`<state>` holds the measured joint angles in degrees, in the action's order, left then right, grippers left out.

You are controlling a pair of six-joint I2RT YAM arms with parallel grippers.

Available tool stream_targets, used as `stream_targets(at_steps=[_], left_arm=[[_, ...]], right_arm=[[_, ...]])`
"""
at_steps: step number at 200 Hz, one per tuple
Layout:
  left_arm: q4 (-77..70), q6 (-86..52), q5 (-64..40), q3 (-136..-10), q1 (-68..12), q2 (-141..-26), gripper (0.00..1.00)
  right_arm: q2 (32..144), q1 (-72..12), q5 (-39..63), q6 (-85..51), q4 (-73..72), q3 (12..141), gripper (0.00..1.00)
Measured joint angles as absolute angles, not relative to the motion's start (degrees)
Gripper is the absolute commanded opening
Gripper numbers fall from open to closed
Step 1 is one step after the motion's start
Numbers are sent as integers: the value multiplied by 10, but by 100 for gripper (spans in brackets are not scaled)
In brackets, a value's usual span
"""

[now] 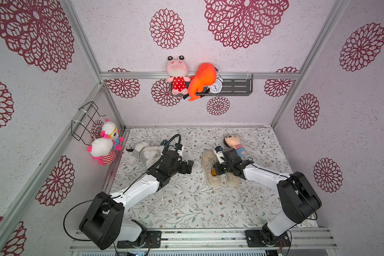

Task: Remove the insole from the shoe
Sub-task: Move the shoe to the center of the board.

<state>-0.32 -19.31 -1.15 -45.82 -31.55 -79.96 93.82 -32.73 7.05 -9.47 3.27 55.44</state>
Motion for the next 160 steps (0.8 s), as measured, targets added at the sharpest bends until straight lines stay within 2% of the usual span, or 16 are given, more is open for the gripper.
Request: stream_targets(at_steps=[31,64,89,97,104,123,146,160], left_arm=[[11,-171,-59,-461,-315,-807,85],[8,-156,-112,-461,-305,-827,73],[8,-156,-156,-472,-287,-864,74],[8,-156,-169,-481,-284,-877,78],[8,-156,-176,-489,-282,-887,79],[7,-154,-193,-509,-281,-909,80],[7,-150,-220,-520,-281,-924,75],[8,-148,-238,-526,-281,-934,72]], right_arm=[[976,-343,85,-74,21,588,1],[990,-343,93,-49,21,601,0],[989,-343,87,-27,28,601,1],[986,-343,85,-22,29,600,5],[982,-343,81,-20,29,598,12],[970,-343,73,-19,33,592,18],[950,-343,61,-37,38,583,34],[936,-343,58,-53,41,581,40]])
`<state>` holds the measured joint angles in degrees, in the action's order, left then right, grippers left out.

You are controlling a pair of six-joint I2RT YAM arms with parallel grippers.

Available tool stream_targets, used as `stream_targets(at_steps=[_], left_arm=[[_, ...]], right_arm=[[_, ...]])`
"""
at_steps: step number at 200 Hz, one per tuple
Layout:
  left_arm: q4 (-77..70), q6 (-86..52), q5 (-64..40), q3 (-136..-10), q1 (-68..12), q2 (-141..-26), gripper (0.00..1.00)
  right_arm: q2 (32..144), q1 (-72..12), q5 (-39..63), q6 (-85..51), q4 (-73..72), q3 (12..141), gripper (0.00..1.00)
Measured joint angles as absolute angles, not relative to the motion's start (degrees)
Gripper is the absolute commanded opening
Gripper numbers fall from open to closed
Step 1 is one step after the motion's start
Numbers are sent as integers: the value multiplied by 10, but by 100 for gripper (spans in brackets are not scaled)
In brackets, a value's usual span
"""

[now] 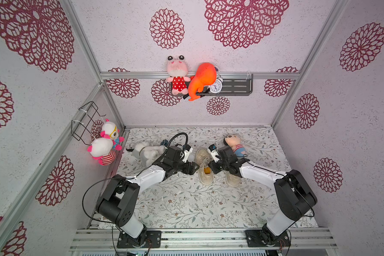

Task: Remove the insole from the shoe
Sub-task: Move the shoe to the center of the board, then untie the shoelace on the shoe.

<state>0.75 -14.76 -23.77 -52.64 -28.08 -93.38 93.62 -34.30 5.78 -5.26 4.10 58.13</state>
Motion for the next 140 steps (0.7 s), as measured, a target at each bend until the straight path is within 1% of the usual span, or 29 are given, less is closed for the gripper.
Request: stream_targets(at_steps=[18,62,84,97,108,116,122,140], left_arm=[[8,-146,-267,-540,-281,-953,66],[8,-140,-324,-569,-281,-998,47],[12,-135,-343,-589,-279,-1020,40],[13,-133,-356,-600,-279,-1031,38],[12,-133,-362,-607,-278,-1037,30],[12,-132,-368,-611,-278,-1042,20],[12,-133,-370,-612,-278,-1045,15],[14,-129,-383,-620,-277,-1056,4]], right_arm=[[912,-344,61,-83,41,581,43],[831,-355,59,-179,26,550,43],[811,-357,51,-216,22,522,42],[809,-357,45,-231,22,510,42],[809,-357,41,-240,25,506,41],[809,-357,37,-245,28,505,41],[809,-357,35,-248,29,505,41],[808,-357,29,-258,29,505,40]])
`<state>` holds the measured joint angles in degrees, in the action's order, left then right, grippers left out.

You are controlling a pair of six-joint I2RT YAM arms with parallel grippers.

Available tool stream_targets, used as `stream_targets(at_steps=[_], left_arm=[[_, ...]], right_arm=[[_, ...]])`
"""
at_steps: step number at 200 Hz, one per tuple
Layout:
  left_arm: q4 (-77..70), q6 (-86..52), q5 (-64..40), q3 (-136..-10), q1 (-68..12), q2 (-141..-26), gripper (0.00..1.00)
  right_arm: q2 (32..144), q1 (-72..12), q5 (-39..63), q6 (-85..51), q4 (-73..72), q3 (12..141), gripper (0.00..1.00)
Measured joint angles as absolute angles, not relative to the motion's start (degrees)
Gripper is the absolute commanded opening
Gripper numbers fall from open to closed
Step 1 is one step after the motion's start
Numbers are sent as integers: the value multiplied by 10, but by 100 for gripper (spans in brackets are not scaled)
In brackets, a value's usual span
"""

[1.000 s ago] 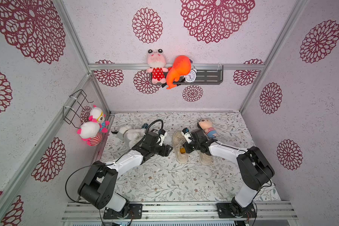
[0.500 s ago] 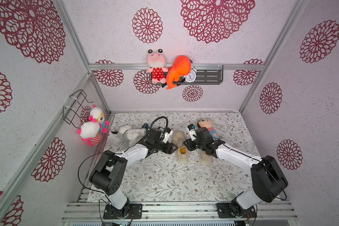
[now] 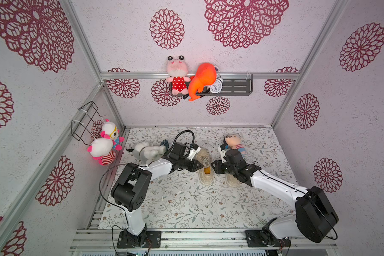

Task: Remove the insole from the shoe
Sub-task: Untie the shoelace on the shoe.

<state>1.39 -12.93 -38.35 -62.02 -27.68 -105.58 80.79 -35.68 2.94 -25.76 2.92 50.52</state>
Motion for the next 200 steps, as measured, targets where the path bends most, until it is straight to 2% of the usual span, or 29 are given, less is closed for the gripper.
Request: stream_targets(at_steps=[12,58,95,123,156,200], left_arm=[[16,-126,-389,-625,-276,-1063,0],[27,-119,-379,-627,-273,-1065,0],[42,-107,-340,-627,-268,-1047,0],[44,-102,-318,-627,-260,-1026,0],[45,-100,-309,-627,-258,-1021,0],[35,-110,-307,-611,-258,-1019,0]], right_arm=[[805,-357,27,-263,29,504,39],[805,-357,17,-267,43,503,46],[852,-359,25,-265,62,535,52],[891,-364,38,-261,68,560,52],[923,-366,43,-259,74,571,46],[948,-366,36,-253,81,571,28]])
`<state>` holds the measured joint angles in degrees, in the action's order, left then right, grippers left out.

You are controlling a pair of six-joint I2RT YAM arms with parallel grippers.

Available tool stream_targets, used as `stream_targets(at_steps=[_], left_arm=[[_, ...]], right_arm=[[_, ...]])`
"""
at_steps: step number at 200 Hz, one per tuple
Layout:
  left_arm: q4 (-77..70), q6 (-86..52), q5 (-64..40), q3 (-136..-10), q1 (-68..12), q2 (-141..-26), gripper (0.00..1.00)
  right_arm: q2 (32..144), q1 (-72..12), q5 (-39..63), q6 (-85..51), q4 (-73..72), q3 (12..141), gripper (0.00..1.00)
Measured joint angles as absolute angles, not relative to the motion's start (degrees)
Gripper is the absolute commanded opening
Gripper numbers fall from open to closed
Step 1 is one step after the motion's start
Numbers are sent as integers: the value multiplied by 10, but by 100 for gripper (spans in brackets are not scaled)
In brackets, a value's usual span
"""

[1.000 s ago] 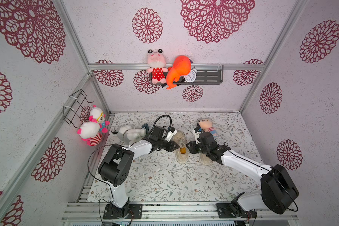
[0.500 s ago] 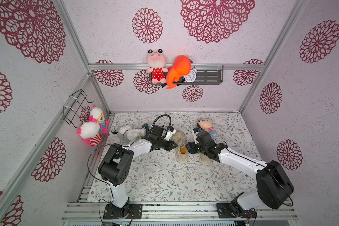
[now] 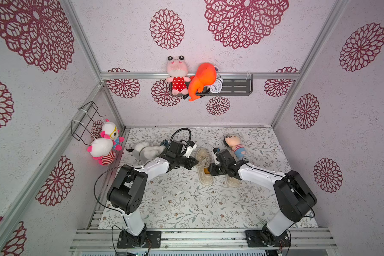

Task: Remove the insole from the shoe
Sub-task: Untie the shoelace on the shoe.

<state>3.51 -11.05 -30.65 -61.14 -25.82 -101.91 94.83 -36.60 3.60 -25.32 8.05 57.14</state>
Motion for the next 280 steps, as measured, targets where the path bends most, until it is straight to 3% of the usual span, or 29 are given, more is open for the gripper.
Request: stream_targets(at_steps=[42,98,140,160,202,243,280], left_arm=[[24,-121,-305,-606,-259,-1019,0],[37,-107,-303,-612,-278,-1019,0],[31,-113,-301,-613,-291,-1020,0],[26,-120,-290,-616,-293,-1022,0],[16,-136,-262,-616,-293,-1023,0],[-3,-165,-266,-617,-293,-1023,0],[-19,-189,-278,-631,-293,-1027,0]], right_arm=[[948,-369,6,-241,87,574,14],[948,-357,-32,-199,120,597,10],[948,-344,-26,-180,130,601,30],[945,-343,-19,-183,132,601,36],[887,-345,-2,-192,135,592,36],[872,-362,20,-201,132,592,28],[887,-373,39,-212,121,592,34]])
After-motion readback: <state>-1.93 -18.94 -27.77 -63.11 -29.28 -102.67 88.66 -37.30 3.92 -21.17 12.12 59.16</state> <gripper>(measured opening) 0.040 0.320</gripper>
